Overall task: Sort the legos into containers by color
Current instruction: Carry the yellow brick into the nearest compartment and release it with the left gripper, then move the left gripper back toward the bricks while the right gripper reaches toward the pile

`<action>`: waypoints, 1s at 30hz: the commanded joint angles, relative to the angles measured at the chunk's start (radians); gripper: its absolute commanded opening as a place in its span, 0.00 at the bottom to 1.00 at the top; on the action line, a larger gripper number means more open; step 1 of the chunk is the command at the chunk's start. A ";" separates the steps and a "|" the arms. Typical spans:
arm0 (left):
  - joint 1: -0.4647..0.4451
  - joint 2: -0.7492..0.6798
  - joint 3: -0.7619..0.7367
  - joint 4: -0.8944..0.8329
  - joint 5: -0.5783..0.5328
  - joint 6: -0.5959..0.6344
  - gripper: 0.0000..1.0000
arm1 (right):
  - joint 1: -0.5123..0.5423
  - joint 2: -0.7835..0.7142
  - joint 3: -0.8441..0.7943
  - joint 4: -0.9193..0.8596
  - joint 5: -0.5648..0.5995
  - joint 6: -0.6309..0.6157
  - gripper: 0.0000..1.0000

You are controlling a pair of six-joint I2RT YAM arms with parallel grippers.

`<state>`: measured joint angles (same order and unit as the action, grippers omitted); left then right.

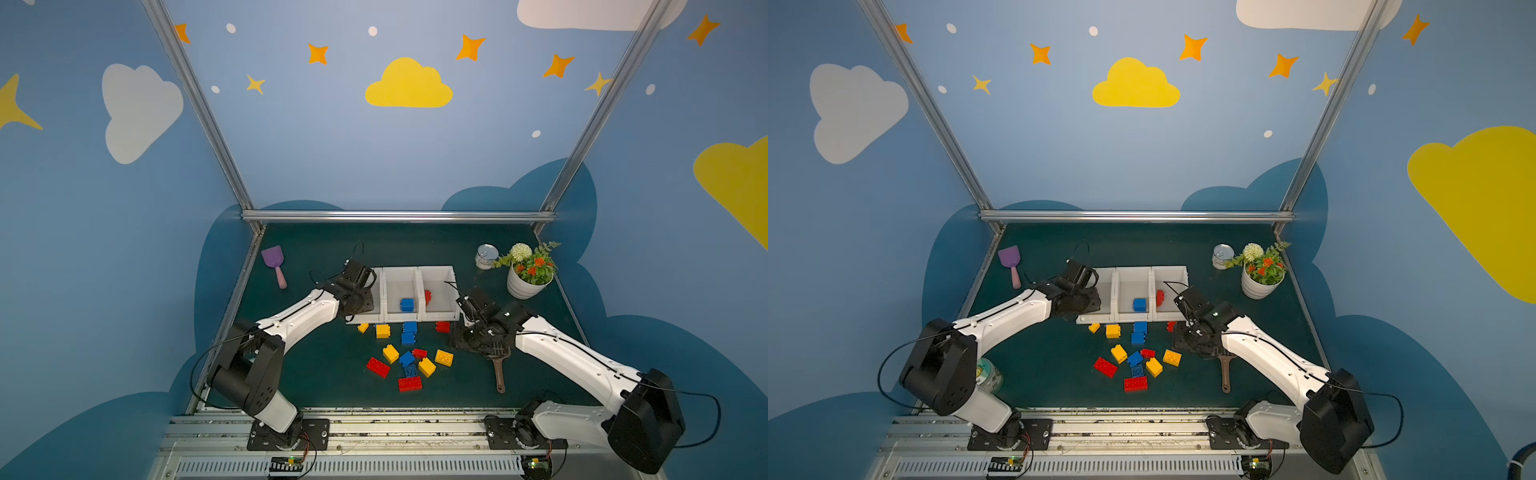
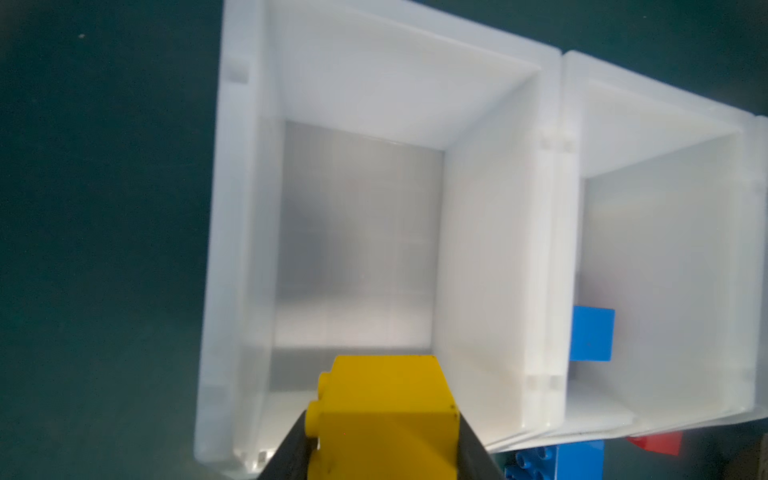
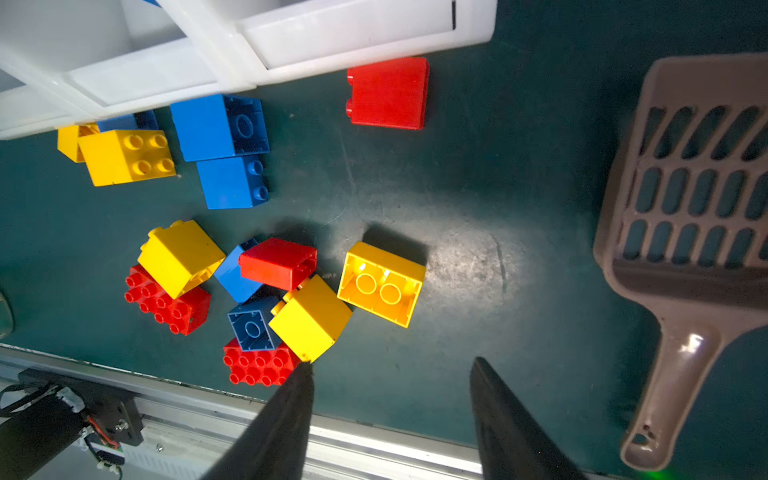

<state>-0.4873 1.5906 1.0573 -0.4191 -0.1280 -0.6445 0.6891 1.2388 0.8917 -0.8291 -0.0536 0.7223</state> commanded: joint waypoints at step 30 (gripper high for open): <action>0.012 -0.504 -0.349 -0.008 0.064 -0.063 0.65 | 0.082 0.051 0.110 -0.089 0.031 0.013 0.61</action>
<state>-0.4797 1.1389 0.7414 -0.4122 -0.0738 -0.6800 0.7479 1.2762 0.9714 -0.8967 -0.0296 0.7261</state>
